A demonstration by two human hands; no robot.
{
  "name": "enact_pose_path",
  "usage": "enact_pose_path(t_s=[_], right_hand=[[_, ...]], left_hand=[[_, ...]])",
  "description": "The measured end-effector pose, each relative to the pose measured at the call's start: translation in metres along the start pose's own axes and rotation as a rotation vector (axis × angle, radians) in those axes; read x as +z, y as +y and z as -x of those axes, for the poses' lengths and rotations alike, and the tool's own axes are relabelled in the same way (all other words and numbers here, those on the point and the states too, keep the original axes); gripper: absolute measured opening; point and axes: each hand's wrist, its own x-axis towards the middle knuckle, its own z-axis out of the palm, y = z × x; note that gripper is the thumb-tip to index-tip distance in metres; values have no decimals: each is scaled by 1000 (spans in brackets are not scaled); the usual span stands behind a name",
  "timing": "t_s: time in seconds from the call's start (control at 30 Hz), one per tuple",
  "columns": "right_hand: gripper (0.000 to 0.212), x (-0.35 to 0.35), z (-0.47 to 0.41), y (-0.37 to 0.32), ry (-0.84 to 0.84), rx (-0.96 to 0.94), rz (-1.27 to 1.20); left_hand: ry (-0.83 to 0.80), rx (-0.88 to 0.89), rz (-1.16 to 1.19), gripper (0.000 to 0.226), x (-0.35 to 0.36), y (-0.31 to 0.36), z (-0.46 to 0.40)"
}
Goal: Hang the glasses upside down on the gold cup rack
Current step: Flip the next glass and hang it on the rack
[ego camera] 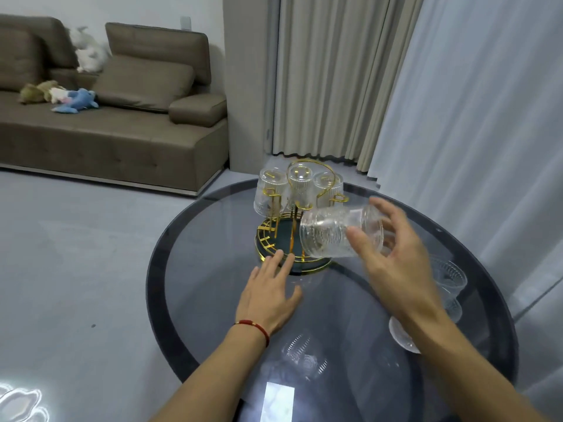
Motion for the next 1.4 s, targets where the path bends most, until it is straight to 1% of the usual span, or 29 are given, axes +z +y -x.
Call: enact_pose_path(t_s=[0.13,0.23,0.33,0.47,0.6,0.77,0.97,1.07,1.2,1.3,1.4], right_hand=[[65,21,-42,-34,18,-84,41],[69,44,-75,-57,-41,-155,106],[72,69,-100,-70,-128,-222,259],[72,101,-114,-70,-186,-266,481],[70,119,-117,-54,-190,-261,648],[60,131,-119,-34,-237,-216,693],[58,144,-117,-18,-256,-242,763],[62,150,-118,-14,-233,-258,828],[74,154,-117,-11,-155,-258,935],[81,156,-117,-8,-133,-217,933],[84,156,-115,-8,-142,-202,937]], left_hand=[[0,15,-41,69,-1,1,2],[-6,8,-70,69,0,2,1],[-9,16,-78,68,2,2,0],[-13,29,-72,66,2,1,0],[16,33,-62,65,2,2,2],[63,46,-49,63,2,3,4],[77,59,-24,61,1,3,4],[78,54,-4,60,0,4,3],[81,42,-2,59,-1,5,2],[74,34,5,60,0,6,2],[63,37,-3,61,-1,6,3]])
